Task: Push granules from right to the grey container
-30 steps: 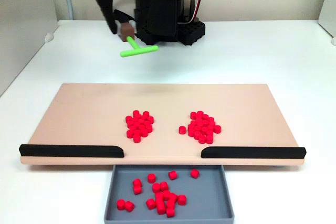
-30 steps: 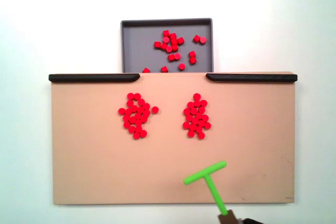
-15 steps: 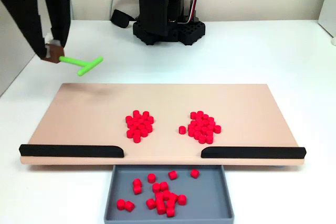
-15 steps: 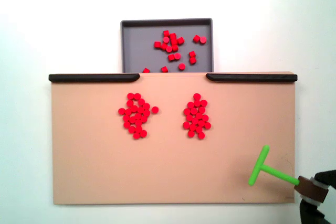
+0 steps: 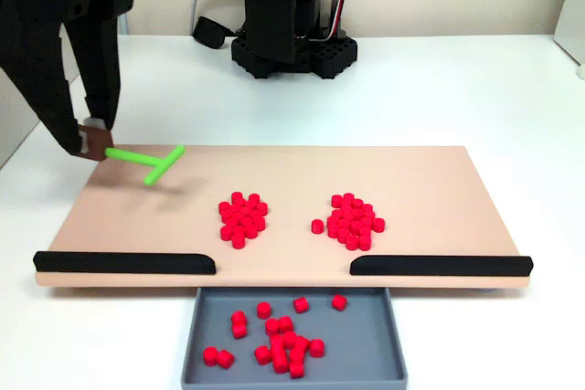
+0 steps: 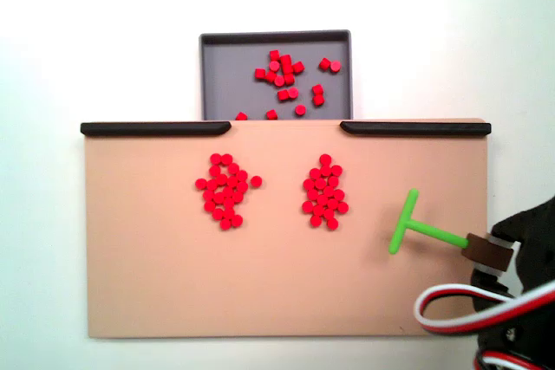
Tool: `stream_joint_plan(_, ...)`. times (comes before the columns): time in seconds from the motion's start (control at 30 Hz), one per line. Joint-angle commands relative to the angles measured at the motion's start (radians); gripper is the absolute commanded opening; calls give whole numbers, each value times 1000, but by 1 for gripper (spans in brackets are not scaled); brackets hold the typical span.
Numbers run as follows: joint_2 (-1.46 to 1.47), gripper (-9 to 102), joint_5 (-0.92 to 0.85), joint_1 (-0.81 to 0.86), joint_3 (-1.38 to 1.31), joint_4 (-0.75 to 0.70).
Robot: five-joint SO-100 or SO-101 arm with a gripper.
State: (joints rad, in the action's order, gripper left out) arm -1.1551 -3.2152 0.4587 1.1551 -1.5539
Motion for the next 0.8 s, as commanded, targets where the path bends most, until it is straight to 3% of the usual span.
stream_joint_plan(0.0,23,0,-675,-11,-61,8)
stream_joint_plan(0.37,89,0,-778,-28,-95,52)
stream_joint_plan(0.77,126,0,-709,-78,-95,77)
